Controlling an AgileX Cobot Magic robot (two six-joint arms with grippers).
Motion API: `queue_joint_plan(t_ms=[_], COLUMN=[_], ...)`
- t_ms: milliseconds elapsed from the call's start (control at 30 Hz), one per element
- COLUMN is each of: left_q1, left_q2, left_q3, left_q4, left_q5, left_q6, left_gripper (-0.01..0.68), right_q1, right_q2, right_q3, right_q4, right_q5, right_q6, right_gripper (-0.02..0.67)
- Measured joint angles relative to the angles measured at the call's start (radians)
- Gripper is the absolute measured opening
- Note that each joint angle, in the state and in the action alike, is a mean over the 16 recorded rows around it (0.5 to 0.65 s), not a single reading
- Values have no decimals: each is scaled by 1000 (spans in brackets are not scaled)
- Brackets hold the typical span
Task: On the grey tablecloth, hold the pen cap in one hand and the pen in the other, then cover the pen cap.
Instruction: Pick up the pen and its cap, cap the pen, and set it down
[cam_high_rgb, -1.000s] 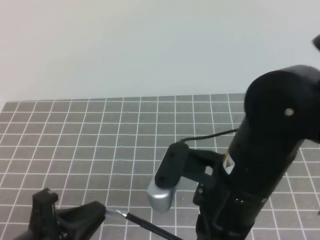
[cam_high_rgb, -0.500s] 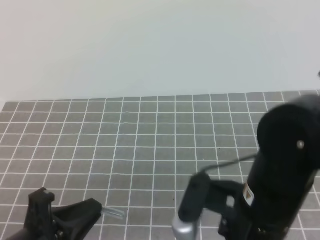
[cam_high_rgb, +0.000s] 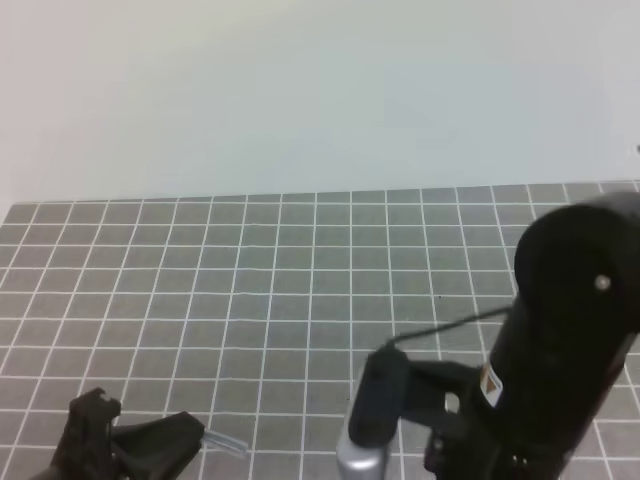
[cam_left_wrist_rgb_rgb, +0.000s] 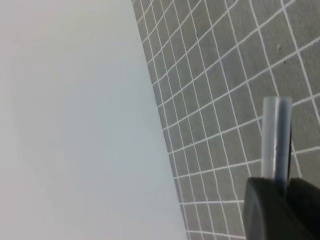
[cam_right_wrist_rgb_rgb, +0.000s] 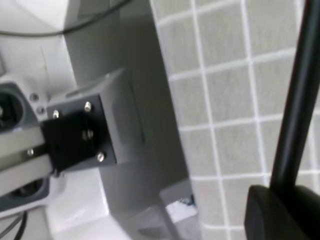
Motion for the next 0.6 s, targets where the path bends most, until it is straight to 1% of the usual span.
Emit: queue_joint_plan(t_ms=[200, 300, 600], left_q1=[-12, -23, -74], left_q2=[-8, -14, -32], left_q3=[0, 0, 0], left_q4=[-7, -11, -25], left_q5=[-10, -16, -28], left_q6=[-23, -37, -68], left_gripper=[37, 37, 37], right_q1=[0, 0, 0], right_q2=[2, 2, 3], right_q3=[-32, -44, -48], right_q4=[-12, -21, -39], right_q5=[-33, -26, -45], right_q6=[-13, -14, -14], right_gripper=[41, 37, 50])
